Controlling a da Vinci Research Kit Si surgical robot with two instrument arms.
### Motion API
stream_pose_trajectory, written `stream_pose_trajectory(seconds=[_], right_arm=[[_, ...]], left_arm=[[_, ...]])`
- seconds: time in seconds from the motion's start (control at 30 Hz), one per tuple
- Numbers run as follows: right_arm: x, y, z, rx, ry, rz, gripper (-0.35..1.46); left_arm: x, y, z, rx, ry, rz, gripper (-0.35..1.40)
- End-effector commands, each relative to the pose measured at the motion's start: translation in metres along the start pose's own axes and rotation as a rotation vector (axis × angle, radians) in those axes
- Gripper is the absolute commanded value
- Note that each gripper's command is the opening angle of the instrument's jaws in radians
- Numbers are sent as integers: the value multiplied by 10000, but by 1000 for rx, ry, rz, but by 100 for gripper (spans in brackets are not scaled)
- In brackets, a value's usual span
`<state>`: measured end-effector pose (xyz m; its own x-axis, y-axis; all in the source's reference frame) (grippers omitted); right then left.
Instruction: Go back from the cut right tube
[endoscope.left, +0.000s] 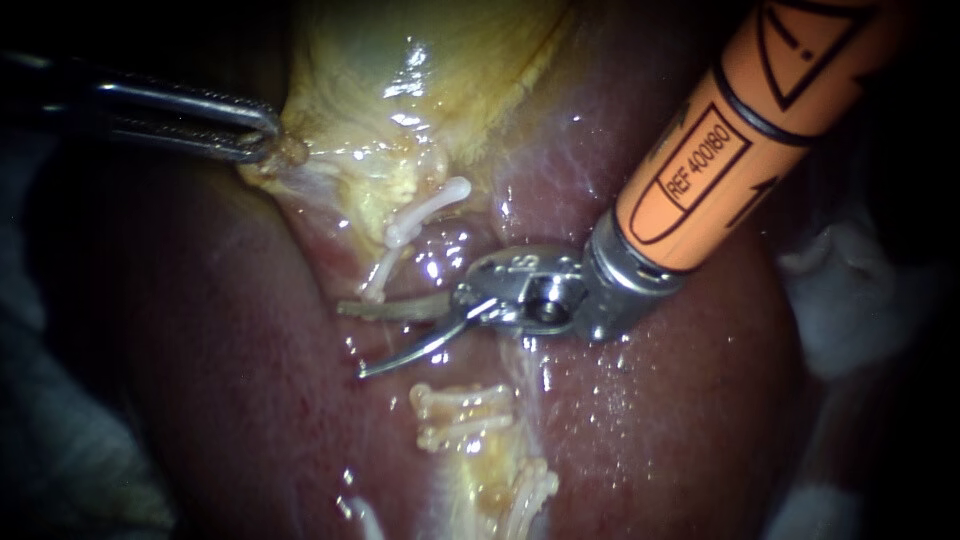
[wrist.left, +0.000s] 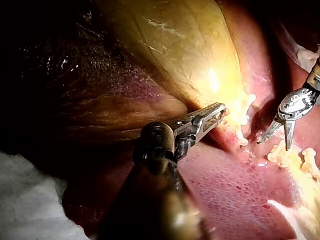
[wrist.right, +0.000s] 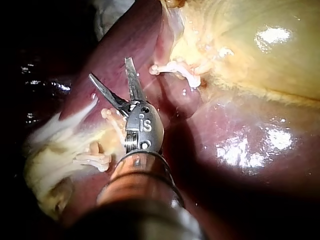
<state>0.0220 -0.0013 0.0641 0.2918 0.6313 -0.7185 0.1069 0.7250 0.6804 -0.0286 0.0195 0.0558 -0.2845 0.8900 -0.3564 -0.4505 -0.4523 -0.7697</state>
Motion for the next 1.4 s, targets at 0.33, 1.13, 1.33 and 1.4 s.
stream_pose_trajectory(seconds=[0.33,1.13,1.33,1.4], right_arm=[[10,-27,-71,-257,-51,-189,143],[38,-51,-155,-366,-401,-250,143],[38,-51,-156,-365,-401,-251,143],[38,-52,-156,-365,-401,-251,143]], left_arm=[[0,-4,1,-1,-1,1,-35],[-13,-17,50,-9,-2,11,-35],[-18,-25,67,-11,-10,16,-35],[-18,-26,66,-12,-10,17,-35]])
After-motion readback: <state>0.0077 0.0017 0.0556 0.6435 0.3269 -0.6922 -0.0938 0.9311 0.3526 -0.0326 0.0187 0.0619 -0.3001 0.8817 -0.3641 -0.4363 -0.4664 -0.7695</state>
